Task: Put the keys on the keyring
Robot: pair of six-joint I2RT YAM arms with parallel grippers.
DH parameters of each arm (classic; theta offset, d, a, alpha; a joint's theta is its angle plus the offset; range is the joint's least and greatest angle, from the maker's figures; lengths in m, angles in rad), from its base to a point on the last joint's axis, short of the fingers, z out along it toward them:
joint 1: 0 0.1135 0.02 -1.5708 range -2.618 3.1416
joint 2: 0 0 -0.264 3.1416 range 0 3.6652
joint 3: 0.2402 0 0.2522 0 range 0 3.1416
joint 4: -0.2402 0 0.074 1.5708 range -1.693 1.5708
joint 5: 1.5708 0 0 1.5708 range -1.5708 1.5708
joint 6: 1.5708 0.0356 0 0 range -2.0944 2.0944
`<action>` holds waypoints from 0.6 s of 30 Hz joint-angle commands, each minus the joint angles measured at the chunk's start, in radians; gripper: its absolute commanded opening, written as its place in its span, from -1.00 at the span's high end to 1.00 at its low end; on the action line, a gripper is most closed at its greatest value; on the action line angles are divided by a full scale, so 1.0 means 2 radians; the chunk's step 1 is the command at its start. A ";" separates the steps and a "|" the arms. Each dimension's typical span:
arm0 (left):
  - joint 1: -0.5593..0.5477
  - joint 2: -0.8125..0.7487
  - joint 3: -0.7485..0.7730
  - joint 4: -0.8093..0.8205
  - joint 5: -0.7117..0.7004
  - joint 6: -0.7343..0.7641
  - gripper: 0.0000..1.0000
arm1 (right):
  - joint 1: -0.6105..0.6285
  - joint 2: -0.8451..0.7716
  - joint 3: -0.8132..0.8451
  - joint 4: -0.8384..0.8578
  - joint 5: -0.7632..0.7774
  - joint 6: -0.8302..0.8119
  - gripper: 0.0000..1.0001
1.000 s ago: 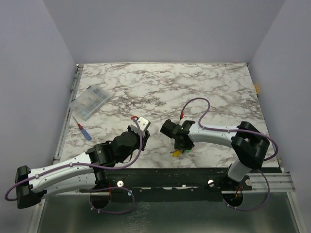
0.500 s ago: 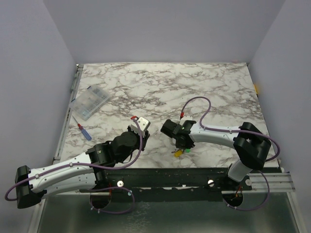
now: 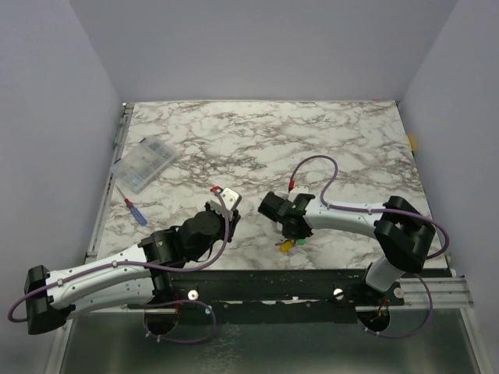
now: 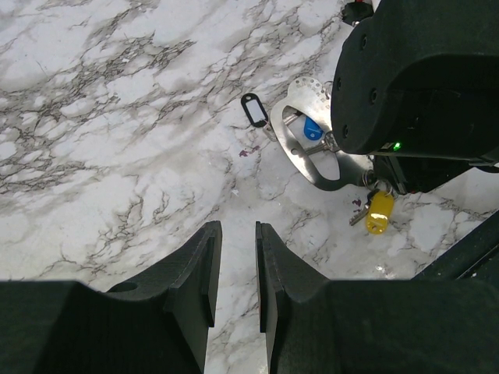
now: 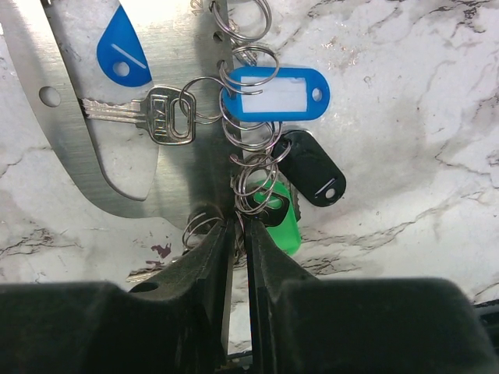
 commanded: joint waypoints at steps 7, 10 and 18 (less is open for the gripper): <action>-0.001 0.004 -0.005 -0.004 -0.006 -0.004 0.40 | 0.004 -0.011 -0.014 0.023 0.023 -0.007 0.59; -0.001 0.005 -0.005 -0.004 -0.006 -0.004 0.40 | 0.004 -0.015 -0.014 0.028 0.028 -0.010 0.68; -0.001 0.006 -0.005 -0.004 -0.004 -0.004 0.40 | 0.004 -0.027 0.006 0.003 0.053 -0.018 0.99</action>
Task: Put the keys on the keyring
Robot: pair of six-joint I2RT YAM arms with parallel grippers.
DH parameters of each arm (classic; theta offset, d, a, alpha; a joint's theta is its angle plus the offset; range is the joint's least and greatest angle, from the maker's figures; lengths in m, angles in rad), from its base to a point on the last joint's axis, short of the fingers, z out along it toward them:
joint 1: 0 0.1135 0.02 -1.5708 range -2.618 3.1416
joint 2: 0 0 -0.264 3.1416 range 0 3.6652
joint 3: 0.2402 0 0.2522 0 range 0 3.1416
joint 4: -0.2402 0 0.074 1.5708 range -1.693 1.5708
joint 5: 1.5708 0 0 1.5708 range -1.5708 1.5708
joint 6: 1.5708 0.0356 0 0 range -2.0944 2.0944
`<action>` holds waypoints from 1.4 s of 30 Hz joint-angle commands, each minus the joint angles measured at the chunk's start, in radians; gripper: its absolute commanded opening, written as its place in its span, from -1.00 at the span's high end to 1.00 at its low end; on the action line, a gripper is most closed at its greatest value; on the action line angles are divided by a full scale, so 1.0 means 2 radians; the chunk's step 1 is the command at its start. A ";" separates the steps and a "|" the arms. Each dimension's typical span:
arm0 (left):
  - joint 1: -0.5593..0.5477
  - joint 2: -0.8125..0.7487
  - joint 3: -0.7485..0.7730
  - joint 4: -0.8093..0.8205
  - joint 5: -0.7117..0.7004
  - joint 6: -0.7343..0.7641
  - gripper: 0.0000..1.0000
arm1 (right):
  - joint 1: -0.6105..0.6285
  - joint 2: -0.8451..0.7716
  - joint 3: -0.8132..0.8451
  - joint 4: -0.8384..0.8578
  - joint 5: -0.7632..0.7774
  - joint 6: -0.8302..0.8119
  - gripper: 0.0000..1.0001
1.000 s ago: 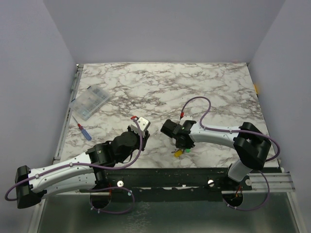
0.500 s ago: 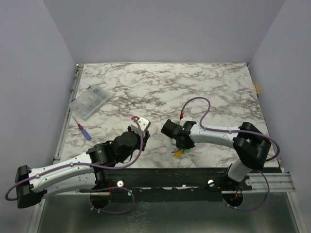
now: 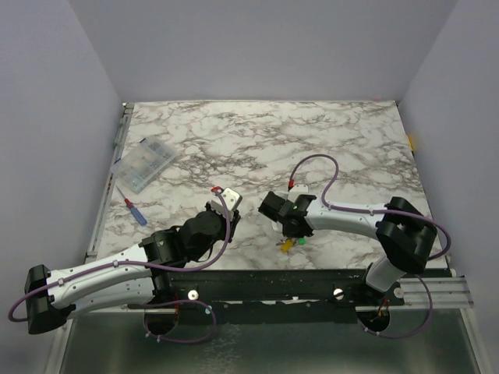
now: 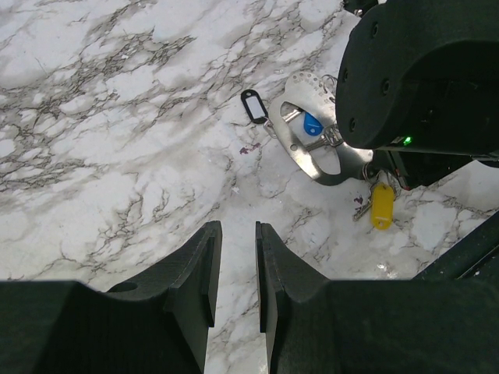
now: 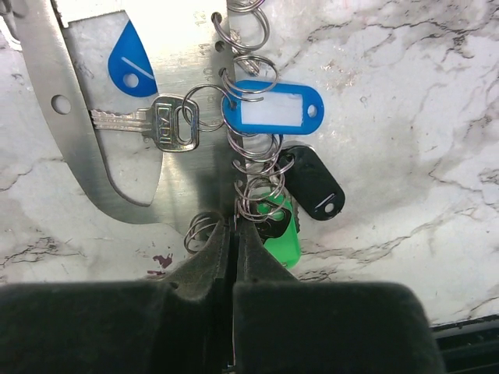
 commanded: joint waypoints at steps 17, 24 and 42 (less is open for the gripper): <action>-0.001 -0.009 -0.005 0.010 0.038 0.001 0.36 | 0.004 -0.121 -0.007 0.079 -0.051 -0.129 0.99; -0.001 -0.037 -0.009 0.013 0.020 0.011 0.33 | 0.004 -0.078 0.009 0.151 -0.124 -0.139 0.99; -0.001 -0.152 -0.027 0.000 -0.113 0.021 0.17 | 0.004 0.158 0.256 0.149 -0.190 -0.166 -0.20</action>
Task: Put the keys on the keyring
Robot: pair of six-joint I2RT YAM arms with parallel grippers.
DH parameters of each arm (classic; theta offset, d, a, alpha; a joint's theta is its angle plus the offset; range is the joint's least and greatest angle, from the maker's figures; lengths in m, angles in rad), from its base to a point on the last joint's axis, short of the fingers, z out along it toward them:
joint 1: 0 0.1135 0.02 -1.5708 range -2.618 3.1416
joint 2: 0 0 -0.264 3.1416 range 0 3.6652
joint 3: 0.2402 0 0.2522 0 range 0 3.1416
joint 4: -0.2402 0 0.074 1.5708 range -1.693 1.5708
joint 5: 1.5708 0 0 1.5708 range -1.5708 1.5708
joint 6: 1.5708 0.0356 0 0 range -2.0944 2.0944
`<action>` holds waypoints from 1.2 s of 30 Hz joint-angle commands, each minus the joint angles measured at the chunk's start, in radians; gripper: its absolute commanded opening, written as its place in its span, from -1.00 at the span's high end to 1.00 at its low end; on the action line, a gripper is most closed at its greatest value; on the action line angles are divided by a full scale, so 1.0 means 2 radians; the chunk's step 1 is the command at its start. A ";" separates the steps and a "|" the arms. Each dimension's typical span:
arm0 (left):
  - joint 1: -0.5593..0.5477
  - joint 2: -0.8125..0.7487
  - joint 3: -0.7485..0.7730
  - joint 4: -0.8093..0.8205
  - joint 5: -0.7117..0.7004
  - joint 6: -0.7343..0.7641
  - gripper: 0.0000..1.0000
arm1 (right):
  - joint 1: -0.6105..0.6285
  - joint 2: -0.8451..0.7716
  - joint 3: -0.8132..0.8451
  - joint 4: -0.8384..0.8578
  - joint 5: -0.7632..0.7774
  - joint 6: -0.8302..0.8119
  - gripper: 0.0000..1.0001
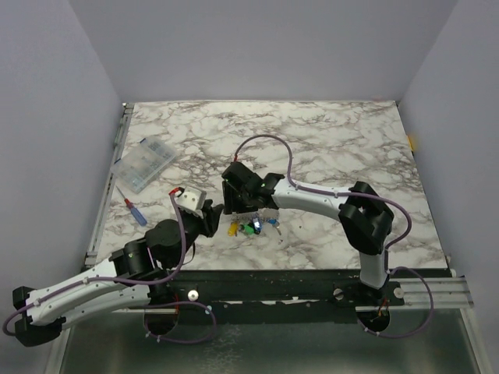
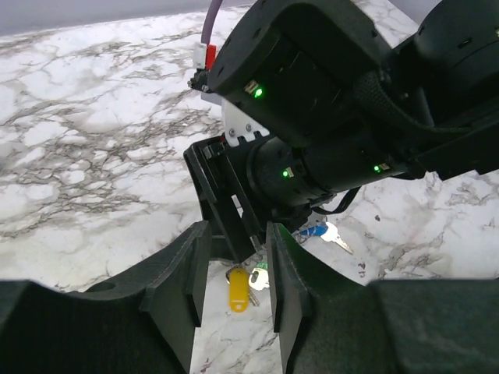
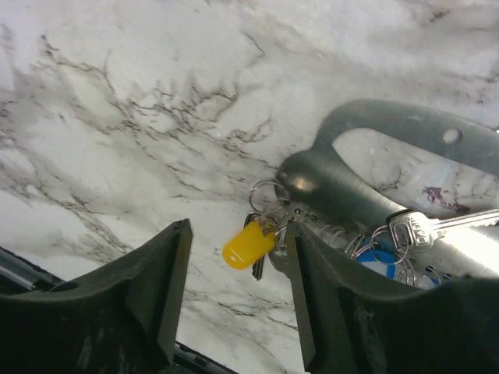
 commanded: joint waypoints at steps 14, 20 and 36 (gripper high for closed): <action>-0.001 0.036 0.010 -0.005 -0.025 0.063 0.08 | -0.006 -0.103 -0.101 -0.040 0.114 -0.023 -0.08; 0.000 0.074 0.001 0.018 -0.003 0.044 0.08 | -0.009 -0.099 -0.096 -0.041 0.091 -0.024 -0.08; 0.182 0.409 0.097 0.060 0.295 -0.125 0.07 | -0.161 -0.238 -0.231 0.017 0.098 -0.067 -0.08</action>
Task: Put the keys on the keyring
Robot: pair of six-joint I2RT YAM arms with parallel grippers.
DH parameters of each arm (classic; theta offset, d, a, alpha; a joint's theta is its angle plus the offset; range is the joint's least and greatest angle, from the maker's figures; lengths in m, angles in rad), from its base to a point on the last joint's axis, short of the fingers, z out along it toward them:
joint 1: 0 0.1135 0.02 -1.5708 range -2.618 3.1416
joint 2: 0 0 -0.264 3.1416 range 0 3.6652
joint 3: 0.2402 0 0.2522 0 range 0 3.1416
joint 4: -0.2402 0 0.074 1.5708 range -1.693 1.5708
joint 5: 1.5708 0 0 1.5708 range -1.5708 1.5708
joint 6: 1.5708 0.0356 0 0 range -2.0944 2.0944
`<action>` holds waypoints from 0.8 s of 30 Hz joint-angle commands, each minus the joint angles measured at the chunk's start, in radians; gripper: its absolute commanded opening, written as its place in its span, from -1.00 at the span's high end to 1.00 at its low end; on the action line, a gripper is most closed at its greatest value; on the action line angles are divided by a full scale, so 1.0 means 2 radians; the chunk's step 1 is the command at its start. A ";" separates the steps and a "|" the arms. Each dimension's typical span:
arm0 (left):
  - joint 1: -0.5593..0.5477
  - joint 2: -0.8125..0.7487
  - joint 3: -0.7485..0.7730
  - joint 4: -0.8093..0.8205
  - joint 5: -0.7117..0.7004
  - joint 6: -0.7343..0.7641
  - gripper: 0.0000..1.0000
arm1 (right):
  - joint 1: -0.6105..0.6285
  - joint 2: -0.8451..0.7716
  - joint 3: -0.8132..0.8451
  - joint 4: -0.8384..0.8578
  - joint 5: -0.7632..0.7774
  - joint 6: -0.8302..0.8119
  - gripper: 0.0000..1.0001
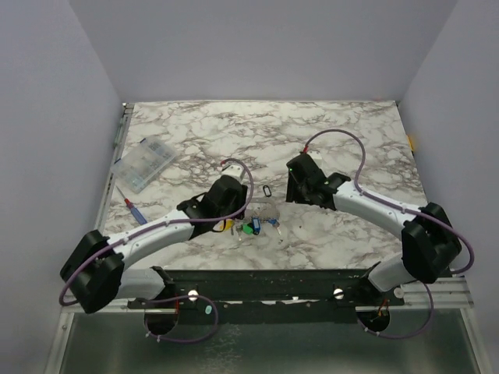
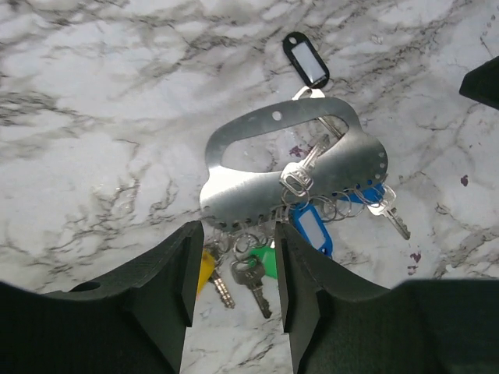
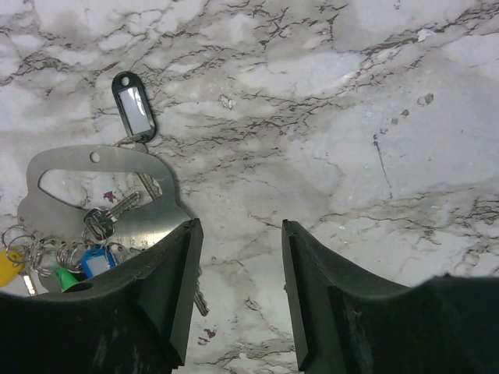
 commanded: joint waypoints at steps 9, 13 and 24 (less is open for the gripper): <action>0.050 0.180 0.096 0.020 0.180 -0.032 0.24 | -0.039 -0.082 -0.079 0.046 -0.015 -0.033 -0.08; 0.056 0.197 0.098 0.006 0.175 -0.029 0.30 | -0.042 -0.088 -0.085 0.052 -0.025 -0.042 -0.08; 0.060 0.192 0.087 -0.011 0.185 -0.037 0.36 | -0.045 -0.090 -0.091 0.057 -0.034 -0.047 -0.08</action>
